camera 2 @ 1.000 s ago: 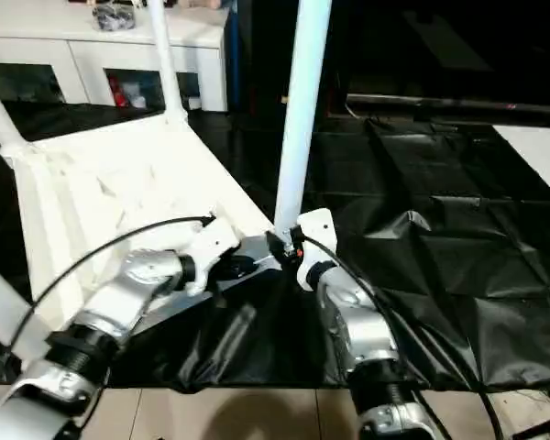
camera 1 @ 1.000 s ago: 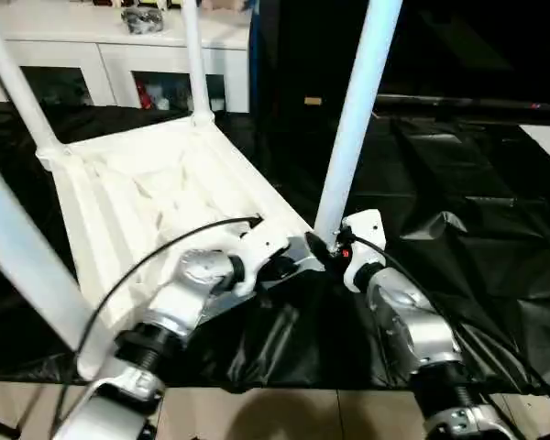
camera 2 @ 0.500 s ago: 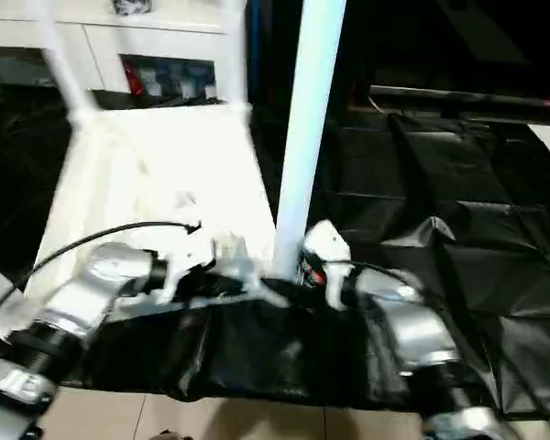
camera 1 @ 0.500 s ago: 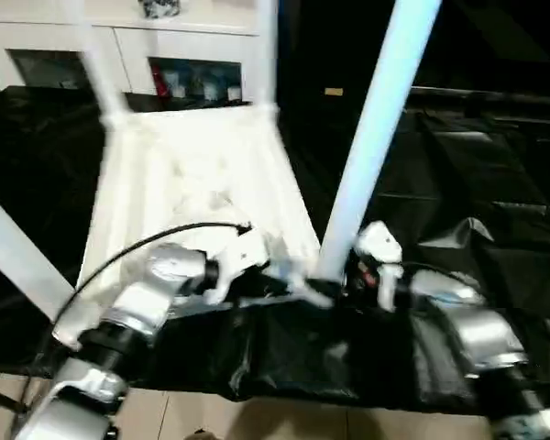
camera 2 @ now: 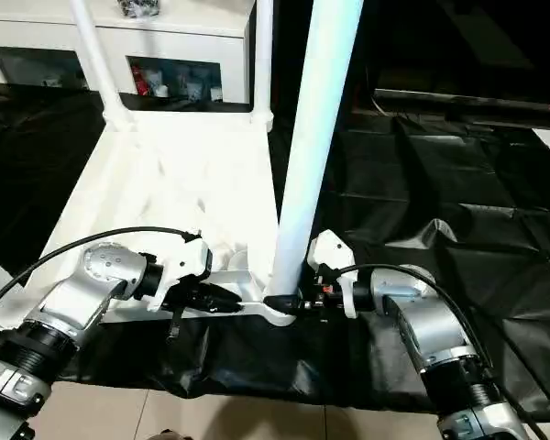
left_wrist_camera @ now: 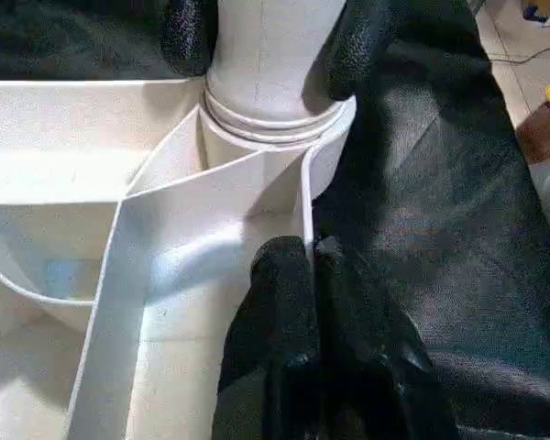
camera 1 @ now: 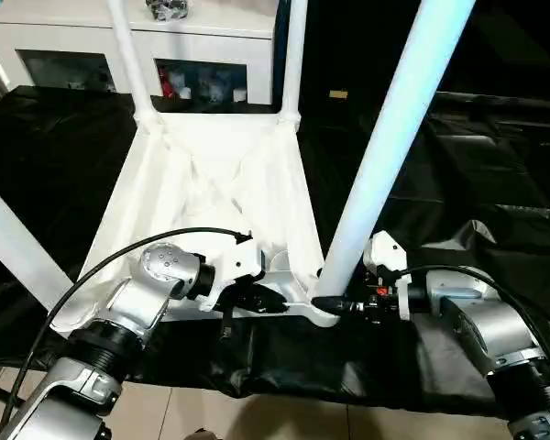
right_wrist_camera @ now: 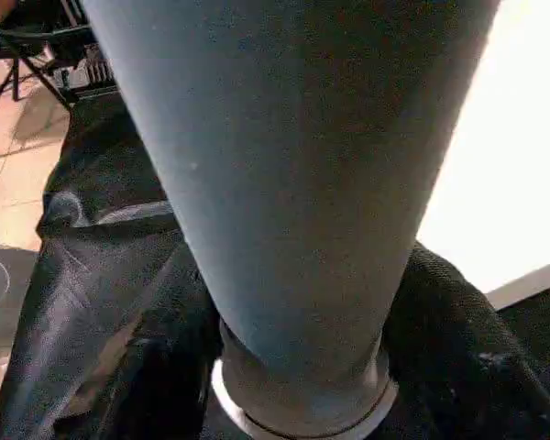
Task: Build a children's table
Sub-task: Rotate leg to tighten
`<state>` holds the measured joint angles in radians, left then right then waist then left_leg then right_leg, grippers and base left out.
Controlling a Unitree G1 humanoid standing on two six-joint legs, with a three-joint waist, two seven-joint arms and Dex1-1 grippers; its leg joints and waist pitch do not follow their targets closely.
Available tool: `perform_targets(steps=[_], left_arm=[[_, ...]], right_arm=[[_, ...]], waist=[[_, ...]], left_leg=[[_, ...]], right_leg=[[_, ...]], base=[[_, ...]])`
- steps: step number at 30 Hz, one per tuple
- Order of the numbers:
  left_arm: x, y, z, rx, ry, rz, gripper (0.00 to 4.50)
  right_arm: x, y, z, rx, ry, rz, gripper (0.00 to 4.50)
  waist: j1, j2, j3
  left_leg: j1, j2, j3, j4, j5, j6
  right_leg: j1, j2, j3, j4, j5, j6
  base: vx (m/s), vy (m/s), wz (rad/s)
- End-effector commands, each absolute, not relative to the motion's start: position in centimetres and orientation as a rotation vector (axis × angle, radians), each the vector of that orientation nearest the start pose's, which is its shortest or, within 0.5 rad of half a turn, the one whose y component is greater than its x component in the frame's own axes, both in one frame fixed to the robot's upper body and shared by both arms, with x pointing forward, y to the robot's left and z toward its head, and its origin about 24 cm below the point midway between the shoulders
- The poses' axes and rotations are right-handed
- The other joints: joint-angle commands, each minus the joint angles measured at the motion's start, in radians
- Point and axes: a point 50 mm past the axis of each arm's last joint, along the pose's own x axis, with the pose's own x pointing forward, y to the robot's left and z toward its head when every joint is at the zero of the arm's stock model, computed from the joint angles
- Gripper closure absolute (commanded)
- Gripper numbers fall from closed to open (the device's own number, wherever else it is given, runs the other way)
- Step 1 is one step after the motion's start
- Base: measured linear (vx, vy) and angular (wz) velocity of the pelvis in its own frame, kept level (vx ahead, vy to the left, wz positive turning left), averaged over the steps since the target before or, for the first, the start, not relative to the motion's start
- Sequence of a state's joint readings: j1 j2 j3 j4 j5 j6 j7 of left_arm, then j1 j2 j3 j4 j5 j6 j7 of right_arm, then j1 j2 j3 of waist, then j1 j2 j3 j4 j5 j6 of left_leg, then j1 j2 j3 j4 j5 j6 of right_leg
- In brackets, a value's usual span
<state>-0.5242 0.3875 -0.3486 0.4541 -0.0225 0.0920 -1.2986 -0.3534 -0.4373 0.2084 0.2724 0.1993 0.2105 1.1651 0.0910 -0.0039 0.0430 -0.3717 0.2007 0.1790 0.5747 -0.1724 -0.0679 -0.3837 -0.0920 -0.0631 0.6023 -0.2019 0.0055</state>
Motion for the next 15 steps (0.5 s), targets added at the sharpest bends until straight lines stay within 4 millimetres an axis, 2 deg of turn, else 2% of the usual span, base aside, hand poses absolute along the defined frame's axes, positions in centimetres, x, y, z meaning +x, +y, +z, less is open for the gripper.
perform_targets(steps=[1, 8, 12, 15], left_arm=[[29.5, 11.3, 5.4, 0.438, 0.409, -1.558, 4.5], [29.5, 11.6, 5.1, 0.444, 0.415, -1.539, 4.5], [30.2, 11.0, 5.0, 0.43, 0.383, -1.436, 4.5], [30.6, 10.5, 4.9, 0.422, 0.362, -1.365, 4.5]], right_arm=[[27.8, -14.3, 5.3, -0.184, 0.35, 1.338, 2.34], [27.4, -14.0, 4.9, -0.171, 0.353, 1.342, 2.52], [27.2, -13.7, 3.8, -0.126, 0.35, 1.252, 2.53], [27.4, -13.3, 3.2, -0.111, 0.325, 1.151, 2.54]], waist=[[-0.004, -0.003, -0.061], [-0.005, 0.001, -0.06], [-0.003, 0.001, -0.059], [-0.006, 0.0, -0.049]], left_leg=[[0.017, 0.033, -0.002, -0.06, -0.165, 0.053], [0.018, 0.033, -0.002, -0.062, -0.195, 0.038], [0.019, 0.033, -0.001, -0.062, -0.205, 0.035], [0.023, 0.031, -0.004, -0.071, -0.298, 0.003]], right_leg=[[0.041, -0.049, 0.039, -0.053, -0.055, -0.259], [0.04, -0.047, 0.04, -0.056, -0.079, -0.255], [0.038, -0.049, 0.041, -0.059, -0.092, -0.251], [0.033, -0.051, 0.041, -0.075, -0.249, -0.219]], base=[[0.0, 0.0, 0.0], [0.0, 0.0, 0.0], [0.0, 0.0, 0.0], [0.0, 0.0, 0.0]])
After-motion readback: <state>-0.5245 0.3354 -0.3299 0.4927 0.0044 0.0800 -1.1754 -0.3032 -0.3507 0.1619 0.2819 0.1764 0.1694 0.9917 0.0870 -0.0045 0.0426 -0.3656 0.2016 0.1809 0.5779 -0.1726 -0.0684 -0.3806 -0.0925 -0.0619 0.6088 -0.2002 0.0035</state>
